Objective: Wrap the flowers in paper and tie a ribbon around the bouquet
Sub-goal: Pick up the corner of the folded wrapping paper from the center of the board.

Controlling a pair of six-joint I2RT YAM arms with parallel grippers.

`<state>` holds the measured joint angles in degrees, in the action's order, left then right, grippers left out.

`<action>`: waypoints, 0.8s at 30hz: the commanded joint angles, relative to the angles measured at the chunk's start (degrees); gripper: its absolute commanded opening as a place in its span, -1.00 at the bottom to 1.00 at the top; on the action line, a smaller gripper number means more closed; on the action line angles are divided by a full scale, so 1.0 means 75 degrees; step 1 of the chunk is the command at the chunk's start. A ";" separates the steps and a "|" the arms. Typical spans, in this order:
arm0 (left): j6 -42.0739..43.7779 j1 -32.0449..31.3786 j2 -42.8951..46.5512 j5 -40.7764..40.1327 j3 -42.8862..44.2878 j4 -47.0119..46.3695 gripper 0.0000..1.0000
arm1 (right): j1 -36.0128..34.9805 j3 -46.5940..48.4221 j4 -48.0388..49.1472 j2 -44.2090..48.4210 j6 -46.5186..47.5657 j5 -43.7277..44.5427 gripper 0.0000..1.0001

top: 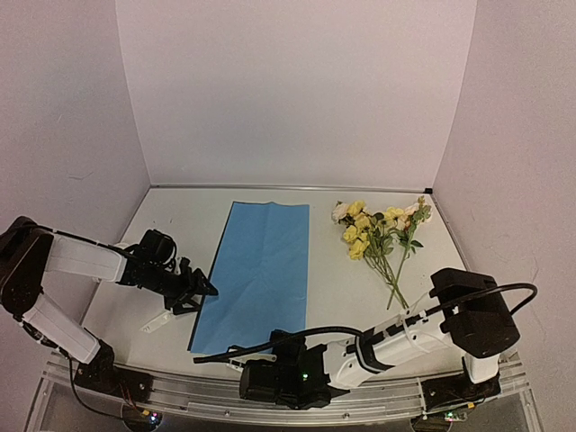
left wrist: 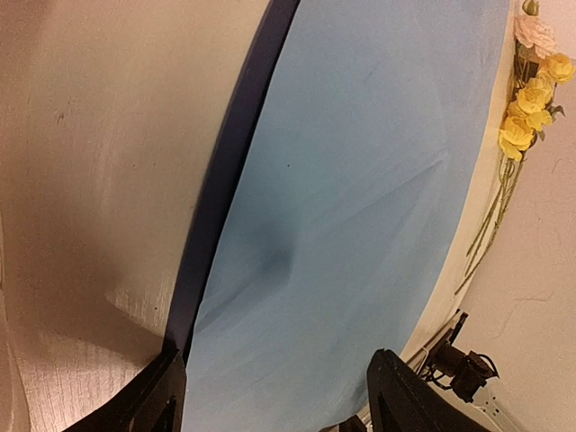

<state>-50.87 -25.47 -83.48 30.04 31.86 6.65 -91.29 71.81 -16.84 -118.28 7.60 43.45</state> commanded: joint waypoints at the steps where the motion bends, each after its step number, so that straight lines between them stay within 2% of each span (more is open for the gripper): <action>1: 0.0090 0.0033 -0.0244 -0.0161 0.0076 -0.0201 0.43 | -0.0019 0.0426 0.0200 -0.0284 0.0315 0.0679 0.54; 5: 0.0103 0.0033 -0.0292 -0.0271 0.0045 -0.0085 0.42 | -0.0008 0.0547 0.0325 -0.0491 0.0441 0.0994 0.46; 14: 0.0138 0.0066 -0.0231 -0.0409 -0.0088 0.0021 0.41 | 0.0001 0.0689 0.0576 -0.0547 0.0485 0.1338 -0.07; 17: 0.0145 0.0081 -0.0174 -0.0385 -0.0109 0.0025 0.41 | 0.0013 0.0760 0.0581 -0.0587 0.0485 0.1352 -0.34; 19: 0.0154 0.0100 -0.0096 -0.0373 -0.0100 0.0060 0.41 | 0.0022 0.0801 0.0581 -0.0633 0.0459 0.1381 -0.64; 22: 0.0203 0.0152 0.0110 -0.0365 -0.0009 0.0232 0.42 | 0.0036 0.0784 0.0581 -0.0585 0.0268 0.1407 -0.99; 24: 0.0243 0.0213 0.0276 -0.0350 0.0062 0.0415 0.44 | 0.0060 0.0715 0.0581 -0.0464 0.0013 0.1379 -1.00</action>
<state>-50.66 -25.06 -83.81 29.81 31.86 5.77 -91.26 76.21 -13.01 -122.08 11.02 51.95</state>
